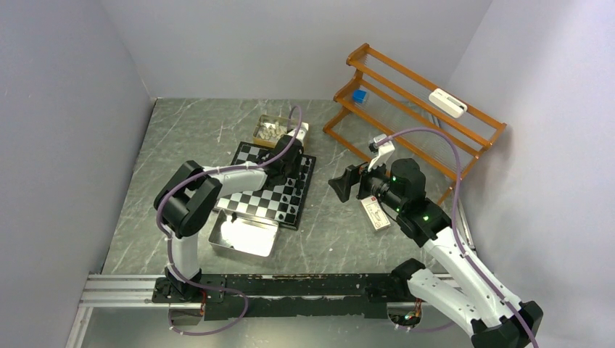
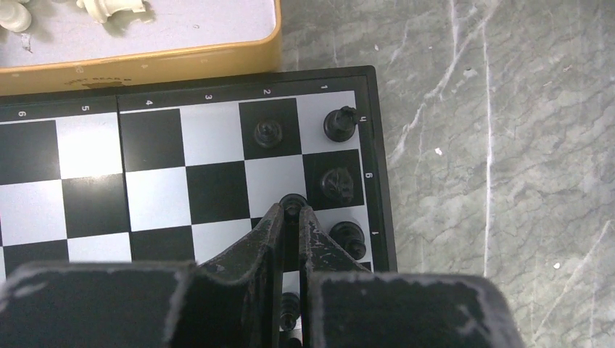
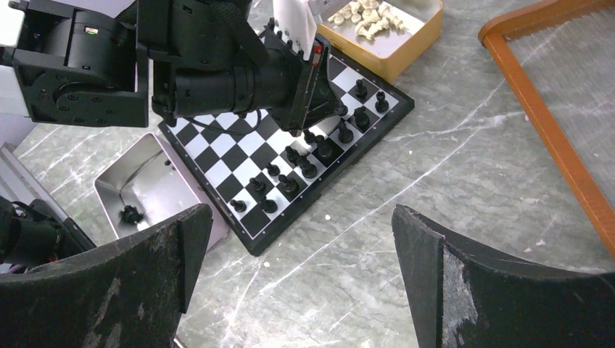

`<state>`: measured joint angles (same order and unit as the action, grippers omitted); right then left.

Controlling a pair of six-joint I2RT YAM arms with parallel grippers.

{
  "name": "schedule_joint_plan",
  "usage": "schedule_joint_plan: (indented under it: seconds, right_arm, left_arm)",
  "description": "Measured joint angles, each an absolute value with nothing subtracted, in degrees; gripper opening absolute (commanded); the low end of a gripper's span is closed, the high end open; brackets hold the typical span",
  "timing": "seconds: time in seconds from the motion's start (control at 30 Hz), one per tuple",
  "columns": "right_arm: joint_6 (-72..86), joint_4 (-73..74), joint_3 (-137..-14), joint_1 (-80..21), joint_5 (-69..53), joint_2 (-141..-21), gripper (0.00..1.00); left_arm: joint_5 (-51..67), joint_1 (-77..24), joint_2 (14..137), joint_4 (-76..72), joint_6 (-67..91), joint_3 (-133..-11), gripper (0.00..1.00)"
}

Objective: Set up the chess pieces on the board
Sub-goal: Place the chess piece on the chessboard.

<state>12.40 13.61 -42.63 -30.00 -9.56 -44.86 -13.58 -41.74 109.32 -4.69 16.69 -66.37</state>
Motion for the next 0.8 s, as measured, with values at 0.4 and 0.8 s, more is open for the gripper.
schedule_joint_plan:
  seconds: [0.4, 0.8]
  right_arm:
    - [11.75, 13.80, -42.63, -30.00, -9.15, -44.88, 1.00]
    - [11.49, 14.06, -42.63, -30.00, -8.69, -45.52, 1.00]
  left_arm:
    - [-15.68, -41.74, 111.37, -4.91, 15.62, -67.40, 0.16]
    - [-16.71, -41.74, 112.40, -5.41, 15.16, -68.16, 0.22]
